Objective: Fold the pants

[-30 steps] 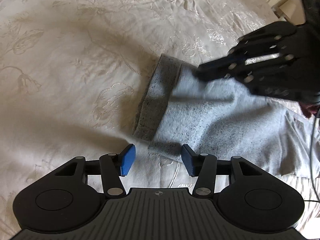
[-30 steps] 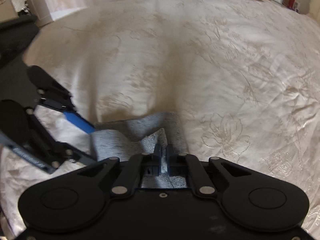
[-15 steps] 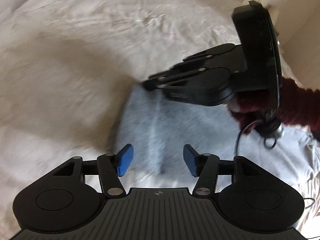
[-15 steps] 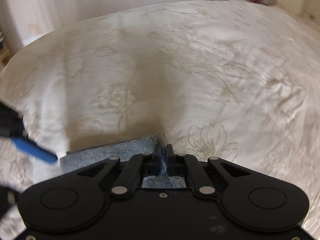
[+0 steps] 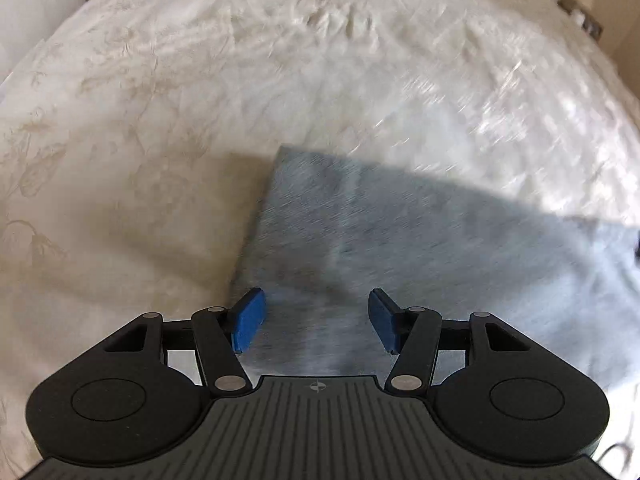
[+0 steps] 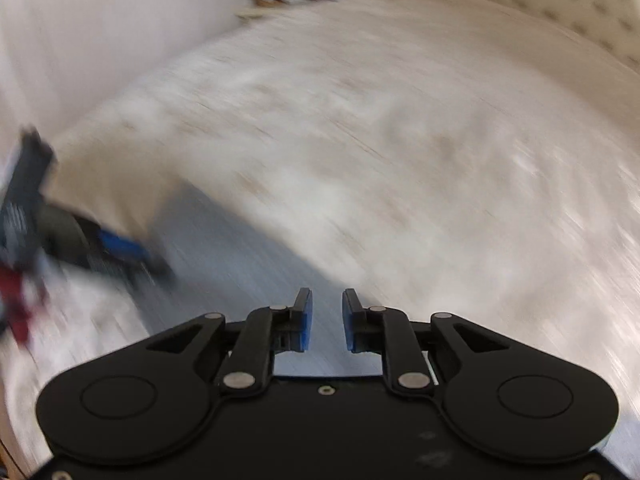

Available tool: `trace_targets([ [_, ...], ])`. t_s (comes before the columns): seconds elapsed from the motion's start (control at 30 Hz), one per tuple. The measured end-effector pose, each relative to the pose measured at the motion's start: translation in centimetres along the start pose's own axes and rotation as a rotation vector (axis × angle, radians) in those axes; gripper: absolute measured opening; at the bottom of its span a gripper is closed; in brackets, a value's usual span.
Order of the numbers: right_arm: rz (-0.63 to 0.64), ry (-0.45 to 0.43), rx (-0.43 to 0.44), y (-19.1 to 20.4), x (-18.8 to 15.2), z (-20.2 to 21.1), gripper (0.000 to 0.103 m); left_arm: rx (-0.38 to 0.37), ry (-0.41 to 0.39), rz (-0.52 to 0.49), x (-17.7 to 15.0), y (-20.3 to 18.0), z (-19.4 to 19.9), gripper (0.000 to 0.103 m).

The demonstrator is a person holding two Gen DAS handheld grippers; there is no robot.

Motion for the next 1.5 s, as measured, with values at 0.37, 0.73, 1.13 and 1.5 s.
trace_targets([
  [0.37, 0.024, 0.122, -0.163, -16.1, -12.5, 5.4, 0.025, -0.158, 0.026, -0.106, -5.4, -17.3, 2.9, 0.056],
  [0.73, 0.255, 0.175, 0.019, -22.6, -14.2, 2.6, 0.039, -0.152, 0.094, -0.043, -9.9, -29.4, 2.3, 0.056],
  [1.13, 0.417, 0.198, 0.218, -21.8, -15.2, 2.8, 0.004, -0.062, 0.109, -0.049, -9.0, -30.0, 1.9, 0.056],
  [1.5, 0.371, 0.072, 0.050, -24.7, -10.9, 2.2, 0.004, -0.088, 0.054, -0.137, -4.4, -32.2, -1.0, 0.056],
])
Point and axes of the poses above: each gripper's, at about its wrist camera, not at the fingertips, and z roughly against the way its jaws point, y to its left, x to its top, the point moved 8 cm from there along -z, roughly the way its jaws point, and after that the axes turned 3 degrees about z, right-handed, at the moved point
